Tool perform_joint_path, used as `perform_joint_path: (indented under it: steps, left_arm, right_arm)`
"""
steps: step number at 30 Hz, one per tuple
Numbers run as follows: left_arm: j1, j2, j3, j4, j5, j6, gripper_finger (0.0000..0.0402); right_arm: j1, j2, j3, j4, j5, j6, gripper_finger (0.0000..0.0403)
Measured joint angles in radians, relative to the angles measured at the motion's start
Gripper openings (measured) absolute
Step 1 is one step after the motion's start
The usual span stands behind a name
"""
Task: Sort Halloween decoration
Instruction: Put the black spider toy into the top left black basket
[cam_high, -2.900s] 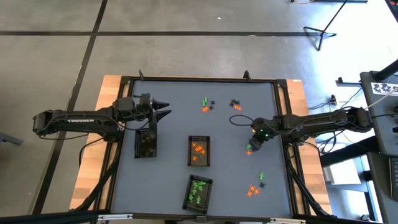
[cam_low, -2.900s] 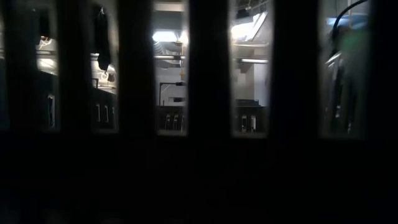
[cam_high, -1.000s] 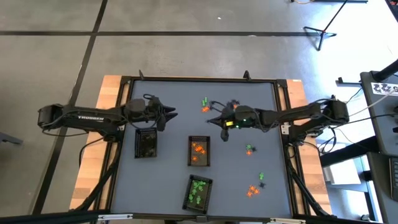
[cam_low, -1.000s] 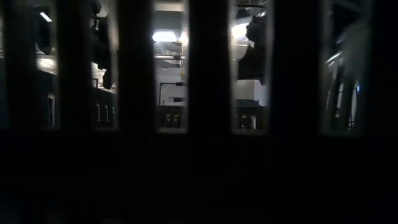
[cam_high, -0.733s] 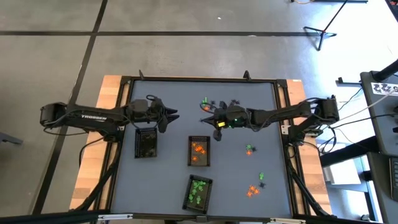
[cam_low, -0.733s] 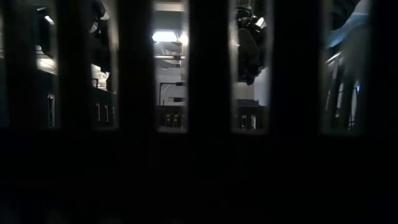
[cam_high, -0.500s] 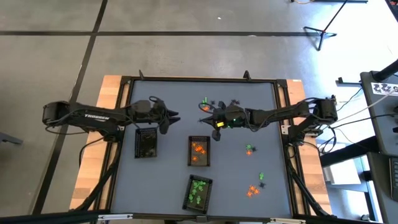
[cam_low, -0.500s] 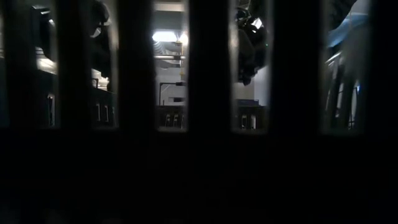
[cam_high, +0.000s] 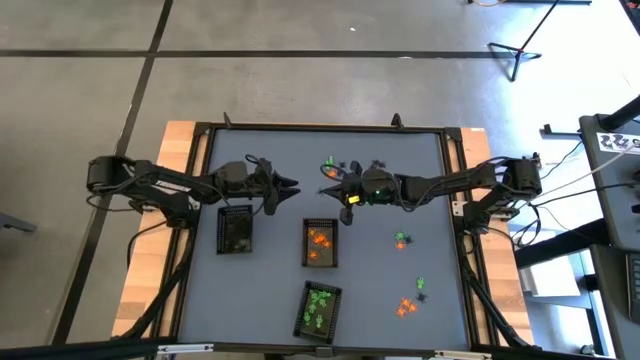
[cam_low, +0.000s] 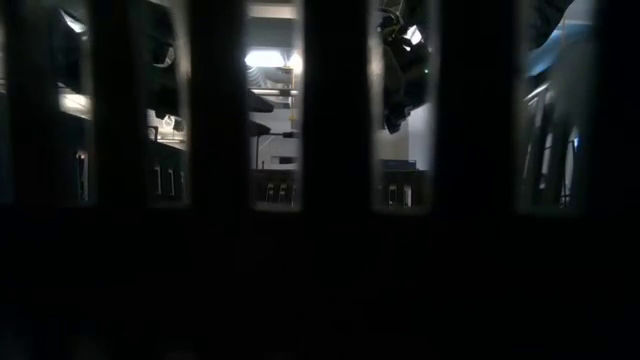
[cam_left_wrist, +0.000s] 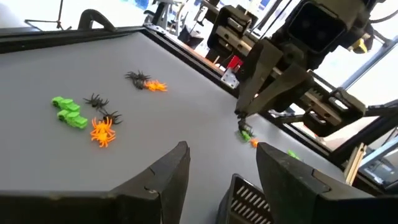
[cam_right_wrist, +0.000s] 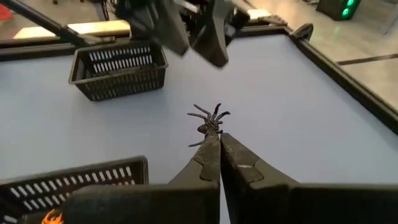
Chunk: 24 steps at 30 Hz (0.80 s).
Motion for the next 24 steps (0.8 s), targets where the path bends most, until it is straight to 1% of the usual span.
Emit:
perform_joint_path:
  steps: [4, 8, 13, 19, 24]
  left_arm:
    - [0.000, 0.055, 0.000, 0.094, 0.000, -0.002, 0.0179]
    - [0.000, 0.086, 0.000, 0.165, 0.000, -0.002, 0.0179]
    - [-0.001, 0.089, 0.008, 0.172, -0.001, 0.003, 0.0179]
    - [-0.023, 0.089, 0.037, 0.172, -0.005, 0.040, 0.0179]
    - [-0.038, 0.089, 0.041, 0.171, -0.040, 0.060, 0.0179]
  right_arm:
    - [0.000, 0.000, 0.000, 0.034, 0.000, 0.000, 0.0000]
    - [0.000, 0.000, 0.000, 0.064, 0.007, -0.001, 0.0000]
    - [0.000, 0.000, 0.000, 0.069, 0.050, -0.010, 0.0000]
    - [0.000, 0.006, 0.000, 0.121, 0.053, -0.019, 0.0000]
    - [0.000, 0.031, 0.001, 0.155, 0.052, -0.021, 0.0000]
